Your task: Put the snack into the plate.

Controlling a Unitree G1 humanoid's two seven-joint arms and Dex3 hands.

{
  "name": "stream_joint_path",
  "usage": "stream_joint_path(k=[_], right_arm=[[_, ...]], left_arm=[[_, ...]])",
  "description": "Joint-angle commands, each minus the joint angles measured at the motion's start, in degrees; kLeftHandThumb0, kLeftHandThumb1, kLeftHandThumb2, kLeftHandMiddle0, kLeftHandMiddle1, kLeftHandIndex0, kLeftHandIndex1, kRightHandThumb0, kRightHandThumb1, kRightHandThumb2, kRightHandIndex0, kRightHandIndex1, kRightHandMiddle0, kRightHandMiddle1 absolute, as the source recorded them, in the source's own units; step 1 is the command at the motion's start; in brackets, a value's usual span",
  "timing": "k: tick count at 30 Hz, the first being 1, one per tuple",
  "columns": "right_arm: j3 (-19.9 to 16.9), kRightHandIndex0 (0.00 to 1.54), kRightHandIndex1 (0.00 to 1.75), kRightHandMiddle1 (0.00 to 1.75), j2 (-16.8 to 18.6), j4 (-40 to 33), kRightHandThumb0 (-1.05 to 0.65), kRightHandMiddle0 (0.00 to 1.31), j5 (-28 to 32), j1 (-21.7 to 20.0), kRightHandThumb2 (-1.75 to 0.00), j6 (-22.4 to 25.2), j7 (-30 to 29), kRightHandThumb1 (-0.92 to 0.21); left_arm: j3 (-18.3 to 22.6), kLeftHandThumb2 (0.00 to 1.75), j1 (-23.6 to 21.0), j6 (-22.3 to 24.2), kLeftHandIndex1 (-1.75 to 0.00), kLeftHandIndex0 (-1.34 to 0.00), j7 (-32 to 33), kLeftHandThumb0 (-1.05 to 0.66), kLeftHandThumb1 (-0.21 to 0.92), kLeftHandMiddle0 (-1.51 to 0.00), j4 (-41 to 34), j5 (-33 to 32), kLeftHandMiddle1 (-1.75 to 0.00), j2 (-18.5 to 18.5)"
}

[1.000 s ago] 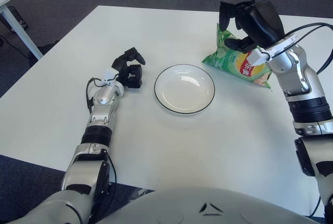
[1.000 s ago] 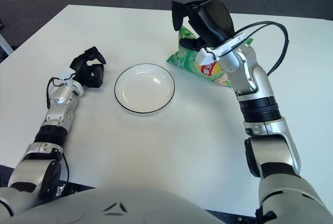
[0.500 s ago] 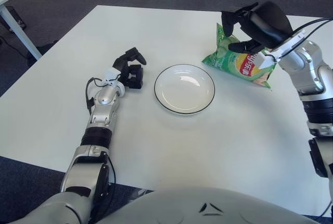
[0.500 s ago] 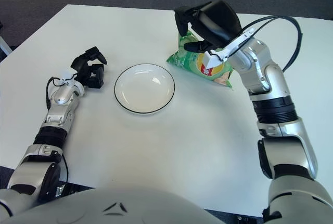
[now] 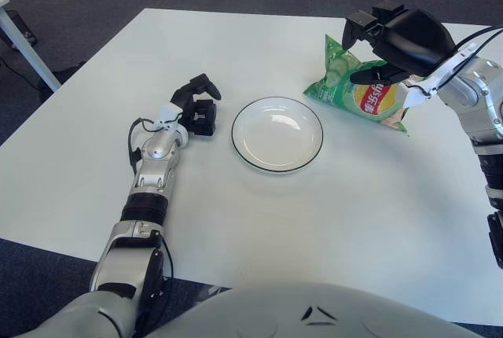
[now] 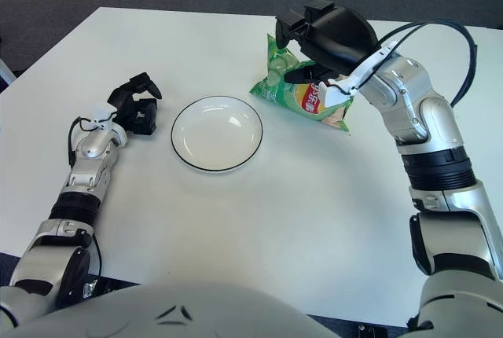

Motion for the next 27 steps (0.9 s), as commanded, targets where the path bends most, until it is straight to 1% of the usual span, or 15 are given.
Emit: stream_joint_path(k=[1, 2, 4, 7, 12, 20, 27], right_arm=[[0.24, 0.01, 0.79, 1.04, -1.53, 0.46, -1.04, 0.00, -1.14, 0.42, -0.65, 0.95, 1.81, -0.92], [0.14, 0.01, 0.74, 1.01, -1.99, 1.15, -1.04, 0.00, -1.28, 0.59, -0.66, 0.86, 1.82, -0.92], [0.14, 0.00, 0.59, 0.90, -2.43, 2.46, -1.04, 0.00, -1.52, 0.61, -0.69, 0.64, 1.68, -0.92], [0.66, 0.00, 0.43, 0.80, -2.36, 4.68, -1.05, 0.00, -1.81, -0.03, -0.72, 0.96, 2.04, -0.92], [1.07, 0.00, 0.24, 0.68, -2.09, 5.21, -1.05, 0.00, -1.32, -0.69, -0.75, 3.04, 4.80, -0.92], [1.30, 0.00, 0.06, 0.56, -2.09, 6.11, -1.05, 0.00, 0.51, -1.76, -0.73, 5.49, 9.83, -0.92], [1.70, 0.00, 0.00, 0.51, -2.15, 7.90, -1.05, 0.00, 0.69, -2.69, -0.70, 5.12, 10.82, -0.92]], left_arm=[[-0.50, 1.38, 4.27, -0.25, -1.75, -0.66, -0.06, -0.50, 0.26, -1.24, 2.13, -0.16, -1.75, -2.24], [-0.48, 1.38, 4.20, -0.30, -1.75, -0.66, -0.14, -0.50, 0.26, -1.24, 2.27, -0.15, -1.75, -2.15], [-0.45, 1.38, 4.07, -0.35, -1.75, -0.66, -0.33, -0.50, 0.26, -1.24, 2.56, -0.17, -1.75, -1.98], [-0.38, 1.37, 3.90, -0.41, -1.75, -0.65, -0.60, -0.50, 0.27, -1.23, 2.97, -0.23, -1.75, -1.74], [-0.46, 1.37, 3.89, -0.58, -1.75, -0.65, -0.47, -0.50, 0.27, -1.22, 3.08, 0.04, -1.75, -1.64], [-0.16, 1.34, 3.62, 0.27, -1.75, -0.63, -1.03, -0.49, 0.29, -1.22, 3.45, -0.65, -1.75, -1.50], [-0.10, 1.33, 3.53, -0.29, -1.75, -0.62, -0.71, -0.49, 0.30, -1.22, 3.80, -0.34, -1.75, -1.62]])
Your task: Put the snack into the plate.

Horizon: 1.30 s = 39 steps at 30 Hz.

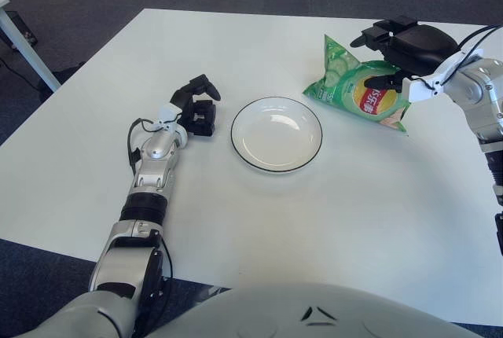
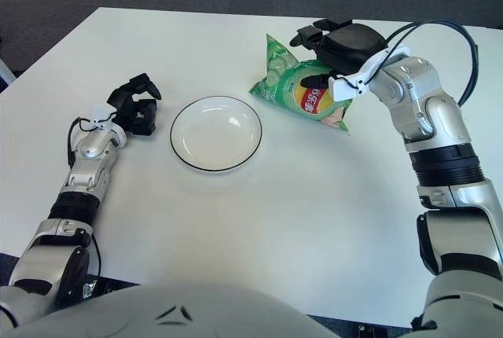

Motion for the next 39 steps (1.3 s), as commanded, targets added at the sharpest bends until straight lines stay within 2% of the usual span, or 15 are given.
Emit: stream_joint_path(k=[1, 6, 13, 22, 30, 39], right_arm=[[0.76, 0.00, 0.00, 0.49, -0.53, 1.54, -1.05, 0.00, 0.32, -1.54, -0.69, -0.17, 0.78, -0.92], [2.94, 0.00, 0.00, 0.40, -0.20, 6.04, -1.05, 0.00, -1.18, -3.44, -0.70, -0.22, 0.92, -0.92], [4.64, 0.00, 0.00, 0.23, 0.09, 8.32, -1.05, 0.00, -1.92, -4.73, -0.75, 2.63, 3.55, -0.92], [6.92, 0.00, 0.00, 0.11, 0.79, 12.45, -1.05, 0.00, -2.53, -5.71, -0.80, 3.72, 4.11, -0.92], [9.64, 0.00, 0.00, 0.08, 1.84, 19.52, -1.05, 0.00, -3.55, -6.55, -0.81, 2.17, 1.09, -0.92], [11.55, 0.00, 0.00, 0.11, 2.78, 21.24, -1.05, 0.00, -4.32, -5.65, -0.79, 4.30, 1.12, -0.92]], left_arm=[[-0.36, 1.34, 3.82, -0.24, -1.75, -0.63, 0.09, -0.49, 0.29, -1.22, 2.72, 0.05, -1.75, -1.92], [-0.38, 1.36, 3.88, -0.04, -1.75, -0.64, 0.31, -0.49, 0.28, -1.23, 2.67, 0.32, -1.75, -1.82], [-0.41, 1.36, 3.91, -0.51, -1.75, -0.64, 0.93, -0.49, 0.28, -1.23, 2.87, 0.84, -1.75, -1.78], [-0.32, 1.34, 3.92, -0.66, -1.75, -0.63, -0.02, -0.49, 0.30, -1.22, 3.10, 0.05, -1.75, -1.73], [0.02, 1.35, 3.85, -1.67, -1.75, -0.64, -0.34, -0.49, 0.29, -1.24, 3.62, -0.62, -1.75, -2.14], [-0.13, 1.35, 4.37, -1.72, -1.75, -0.64, 0.89, -0.49, 0.28, -1.23, 2.58, 0.44, -1.75, -2.14]])
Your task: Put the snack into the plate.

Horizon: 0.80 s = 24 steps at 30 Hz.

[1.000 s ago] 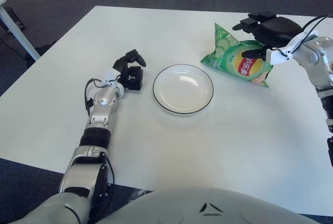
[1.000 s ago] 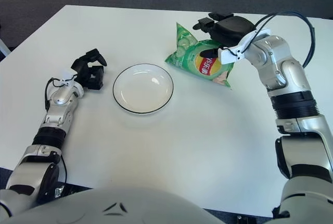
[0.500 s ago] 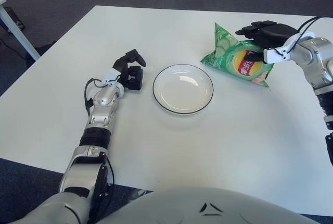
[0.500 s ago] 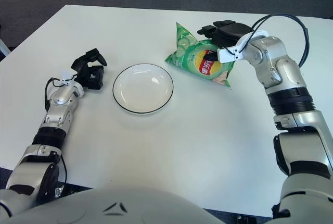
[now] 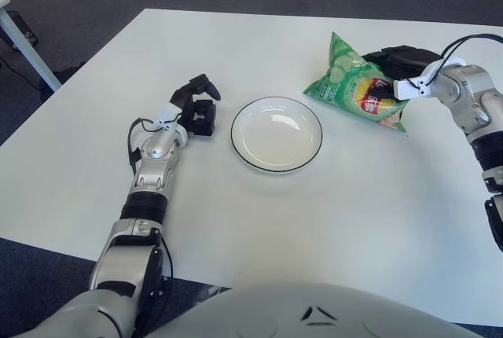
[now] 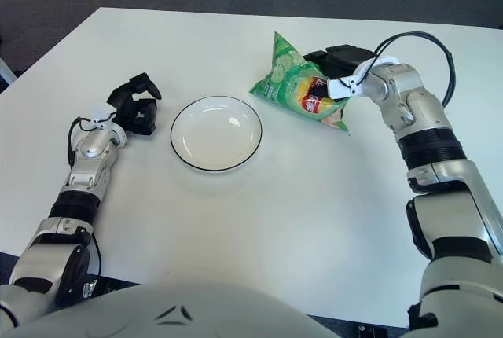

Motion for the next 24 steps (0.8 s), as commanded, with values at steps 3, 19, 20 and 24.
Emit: stream_joint_path(k=[3, 19, 20, 24], right_arm=[[1.86, 0.00, 0.00, 0.12, 1.39, 1.25, -1.05, 0.00, -0.92, 1.32, -0.81, 1.34, -0.15, -0.92], [3.52, 0.01, 0.12, 0.50, 1.67, 0.45, -1.05, 0.00, -1.44, 3.96, -0.82, 2.79, -4.44, -0.92], [3.56, 0.01, 0.26, 0.58, 1.63, 0.41, -1.05, 0.00, -1.53, 4.09, -0.81, 2.63, -5.16, -0.92], [3.82, 0.00, 0.81, 0.92, 1.35, 0.89, -1.01, 0.00, -2.40, 4.54, -0.73, 1.39, -9.45, -0.92]], left_arm=[[-0.38, 1.34, 4.82, 0.71, -1.75, -0.63, -0.03, -0.49, 0.30, -1.22, 1.28, -0.32, -1.75, -2.08], [-0.32, 1.34, 4.96, 0.25, -1.75, -0.63, 1.17, -0.49, 0.30, -1.25, 1.03, 0.25, -1.75, -2.60], [-0.37, 1.34, 4.98, 0.29, -1.75, -0.63, 1.22, -0.49, 0.30, -1.24, 0.97, 0.31, -1.75, -2.56], [-0.55, 1.33, 5.17, 0.64, -1.75, -0.62, 1.10, -0.48, 0.31, -1.23, 0.59, 0.31, -1.75, -2.38]])
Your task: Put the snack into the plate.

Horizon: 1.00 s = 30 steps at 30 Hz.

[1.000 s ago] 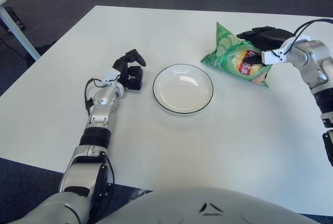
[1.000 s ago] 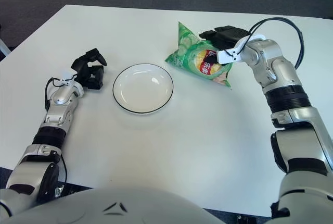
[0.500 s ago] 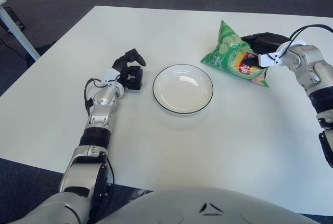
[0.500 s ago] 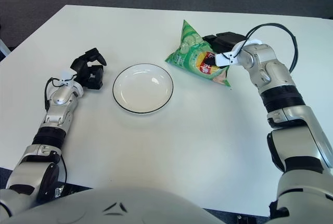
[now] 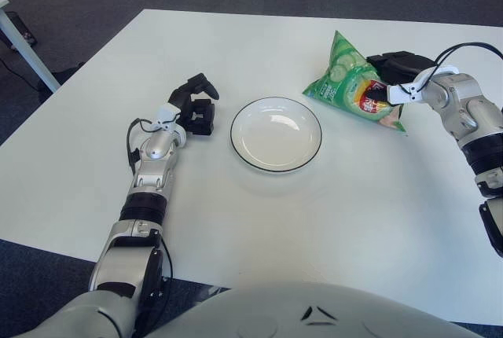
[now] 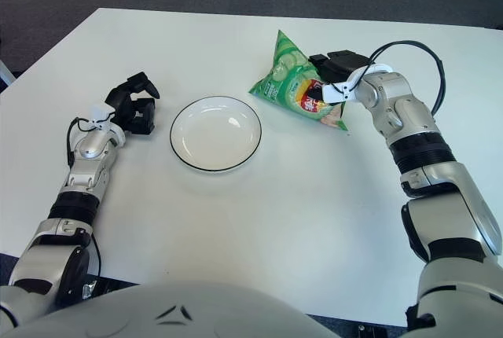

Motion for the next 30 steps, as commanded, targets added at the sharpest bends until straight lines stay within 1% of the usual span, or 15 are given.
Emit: stream_joint_path(k=[1, 2, 3, 4, 5, 6, 7, 8, 10, 11, 12, 16, 19, 24, 30], right_arm=[[1.48, 0.00, 1.04, 1.06, 0.45, 1.27, -0.98, 0.00, -2.42, 2.48, -0.69, -1.87, -5.06, -0.92], [1.57, 0.01, 1.18, 1.20, 0.45, 1.67, -0.86, 0.06, -3.05, 2.58, -0.71, -2.25, -7.39, -0.88], [1.52, 0.02, 1.38, 1.39, 0.60, 2.05, -0.69, 0.16, -3.52, 2.71, -0.76, -2.30, -9.49, -0.81], [1.49, 0.08, 1.51, 1.52, 0.73, 2.38, -0.58, 0.24, -3.82, 2.77, -0.81, -2.34, -10.86, -0.74], [1.27, 0.12, 1.60, 1.60, 1.02, 2.88, -0.51, 0.29, -3.75, 2.83, -0.85, -2.30, -12.13, -0.70], [1.17, 0.21, 1.57, 1.63, 1.22, 3.31, -0.41, 0.32, -3.69, 2.85, -0.91, -2.32, -13.12, -0.64], [1.09, 0.36, 1.54, 1.67, 1.39, 3.78, -0.26, 0.39, -3.49, 2.82, -1.01, -2.53, -14.10, -0.53], [1.09, 0.42, 1.52, 1.69, 1.49, 4.12, -0.21, 0.42, -3.35, 2.77, -1.07, -2.70, -14.79, -0.48], [1.09, 0.61, 1.50, 1.72, 1.81, 5.17, -0.09, 0.50, -3.06, 2.37, -1.24, -3.35, -16.69, -0.32], [0.82, 0.64, 1.49, 1.73, 2.08, 5.73, -0.07, 0.51, -2.53, 2.26, -1.27, -3.76, -17.63, -0.29], [0.66, 0.71, 1.48, 1.73, 2.27, 6.16, -0.04, 0.53, -2.14, 2.17, -1.33, -4.07, -18.30, -0.24], [-0.51, 0.82, 1.47, 1.74, 3.03, 8.44, -0.01, 0.58, 0.25, 1.59, -1.44, -5.92, -20.16, -0.13], [-1.83, 0.85, 1.49, 1.75, 3.41, 8.81, 0.00, 0.58, 2.50, 1.64, -1.49, -7.06, -20.50, -0.10], [-2.68, 0.87, 1.53, 1.75, 3.48, 8.81, 0.00, 0.60, 3.83, 1.52, -1.54, -7.78, -21.02, -0.06], [-5.16, 0.87, 1.57, 1.75, 4.09, 4.97, 0.00, 0.60, 6.12, 0.00, -1.57, -4.92, -18.95, -0.04]], left_arm=[[-0.62, 1.32, 4.59, 0.34, -1.75, -0.61, 0.30, -0.48, 0.31, -1.22, 1.86, 0.03, -1.75, -2.40], [-0.61, 1.32, 4.58, 0.32, -1.75, -0.61, 0.09, -0.48, 0.31, -1.22, 1.91, -0.16, -1.75, -2.44], [-0.60, 1.31, 4.54, 0.16, -1.75, -0.61, -0.11, -0.48, 0.32, -1.21, 2.08, -0.31, -1.75, -2.47], [-0.60, 1.30, 4.51, 0.06, -1.75, -0.60, -0.23, -0.48, 0.33, -1.21, 2.19, -0.40, -1.75, -2.48], [-0.59, 1.30, 4.46, -0.06, -1.75, -0.60, -0.37, -0.47, 0.33, -1.21, 2.31, -0.49, -1.75, -2.49], [-0.58, 1.30, 4.43, -0.13, -1.75, -0.60, -0.46, -0.47, 0.33, -1.21, 2.39, -0.56, -1.75, -2.49], [-0.57, 1.29, 4.40, -0.18, -1.75, -0.60, -0.54, -0.47, 0.33, -1.21, 2.45, -0.63, -1.75, -2.50], [-0.56, 1.29, 4.38, -0.22, -1.75, -0.60, -0.60, -0.47, 0.33, -1.21, 2.49, -0.67, -1.75, -2.50], [-0.54, 1.30, 4.19, -0.52, -1.75, -0.60, -0.27, -0.47, 0.33, -1.22, 2.77, -0.50, -1.75, -2.65], [-0.56, 1.30, 4.09, -0.58, -1.75, -0.60, -0.14, -0.48, 0.33, -1.22, 2.88, -0.37, -1.75, -2.64], [-0.57, 1.30, 4.03, -0.61, -1.75, -0.60, -0.06, -0.48, 0.32, -1.22, 2.96, -0.29, -1.75, -2.62], [-0.69, 1.31, 3.95, -0.74, -1.75, -0.61, 0.04, -0.48, 0.32, -1.22, 3.25, -0.06, -1.75, -2.62], [-0.73, 1.32, 3.89, -0.87, -1.75, -0.62, 0.25, -0.48, 0.31, -1.22, 3.37, 0.19, -1.75, -2.51], [-0.78, 1.34, 3.89, -0.86, -1.75, -0.63, 0.41, -0.49, 0.30, -1.22, 3.28, 0.26, -1.75, -2.48], [-1.72, 1.36, 4.88, -0.96, -1.75, -0.64, 2.34, -0.49, 0.27, -1.22, 0.76, 2.41, -1.75, -2.31]])
